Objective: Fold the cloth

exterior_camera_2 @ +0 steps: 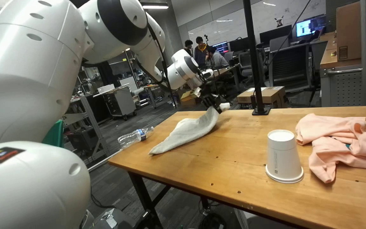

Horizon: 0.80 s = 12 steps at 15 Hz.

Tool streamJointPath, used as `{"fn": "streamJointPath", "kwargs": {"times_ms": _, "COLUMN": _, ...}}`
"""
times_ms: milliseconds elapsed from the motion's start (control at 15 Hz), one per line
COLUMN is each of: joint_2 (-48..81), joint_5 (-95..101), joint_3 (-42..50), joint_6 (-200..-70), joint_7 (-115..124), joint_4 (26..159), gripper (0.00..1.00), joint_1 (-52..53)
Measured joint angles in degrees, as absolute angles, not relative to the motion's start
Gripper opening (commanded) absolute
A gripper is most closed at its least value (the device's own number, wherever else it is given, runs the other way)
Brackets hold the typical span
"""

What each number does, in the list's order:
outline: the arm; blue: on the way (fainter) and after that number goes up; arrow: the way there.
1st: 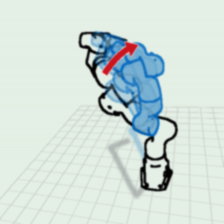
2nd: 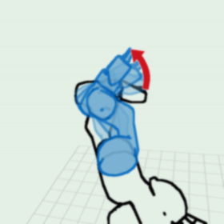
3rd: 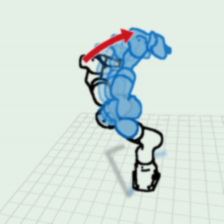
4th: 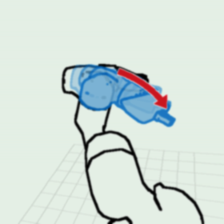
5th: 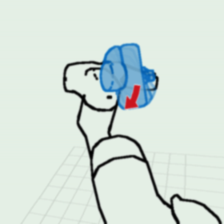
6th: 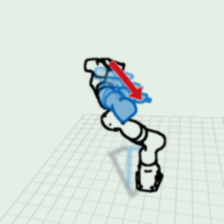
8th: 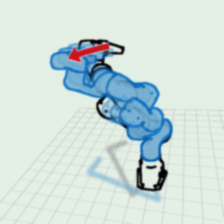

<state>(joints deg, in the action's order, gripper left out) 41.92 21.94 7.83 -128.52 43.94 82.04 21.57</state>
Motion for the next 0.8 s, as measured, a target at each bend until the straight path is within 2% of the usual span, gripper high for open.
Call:
{"fn": "streamJointPath", "kwargs": {"times_ms": 467, "joint_2": 27.7, "joint_5": 31.8, "joint_3": 6.4, "joint_6": -125.4, "joint_7": 50.6, "joint_4": 94.5, "gripper": 0.03, "joint_1": 29.7}}
{"fn": "streamJointPath", "kwargs": {"times_ms": 800, "joint_2": 16.2, "joint_5": 37.8, "joint_3": 0.3, "joint_6": -123.2, "joint_7": 59.9, "joint_4": 108.5, "gripper": 0.03, "joint_1": 31.0}}
